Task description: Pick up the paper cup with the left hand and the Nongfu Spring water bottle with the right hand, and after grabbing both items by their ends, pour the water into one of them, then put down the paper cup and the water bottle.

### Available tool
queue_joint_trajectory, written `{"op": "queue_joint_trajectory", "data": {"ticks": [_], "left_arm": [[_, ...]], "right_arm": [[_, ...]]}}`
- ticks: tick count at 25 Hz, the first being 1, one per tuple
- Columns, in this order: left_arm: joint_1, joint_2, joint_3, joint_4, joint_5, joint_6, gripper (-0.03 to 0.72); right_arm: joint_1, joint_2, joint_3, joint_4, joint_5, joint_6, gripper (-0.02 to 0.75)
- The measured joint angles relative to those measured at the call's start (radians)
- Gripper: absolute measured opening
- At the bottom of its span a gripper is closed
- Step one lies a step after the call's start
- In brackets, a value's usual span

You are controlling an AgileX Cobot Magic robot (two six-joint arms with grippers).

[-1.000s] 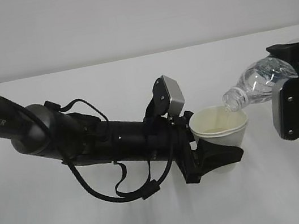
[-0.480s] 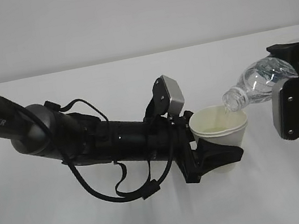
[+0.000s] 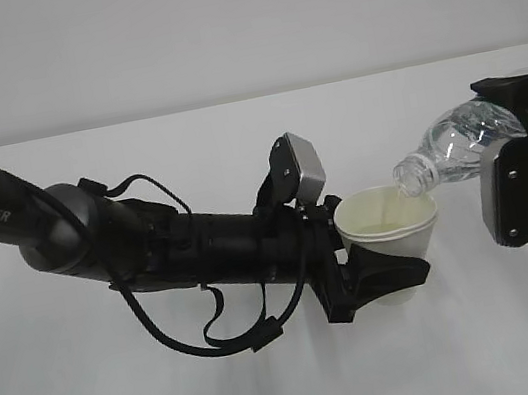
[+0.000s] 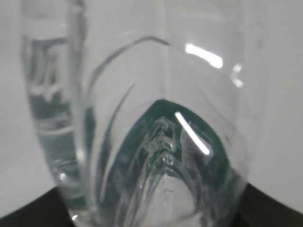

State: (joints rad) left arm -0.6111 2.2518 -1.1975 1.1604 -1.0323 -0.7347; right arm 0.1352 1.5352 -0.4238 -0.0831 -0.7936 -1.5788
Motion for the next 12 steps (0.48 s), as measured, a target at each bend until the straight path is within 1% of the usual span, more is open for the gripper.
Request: {"op": "queue_joint_trajectory", "data": {"ticks": [12], "left_arm": [[0.000, 0.000, 0.000, 0.000, 0.000, 0.000, 0.462]], "right_arm": [[0.000, 0.000, 0.000, 0.000, 0.000, 0.000, 0.405]]}}
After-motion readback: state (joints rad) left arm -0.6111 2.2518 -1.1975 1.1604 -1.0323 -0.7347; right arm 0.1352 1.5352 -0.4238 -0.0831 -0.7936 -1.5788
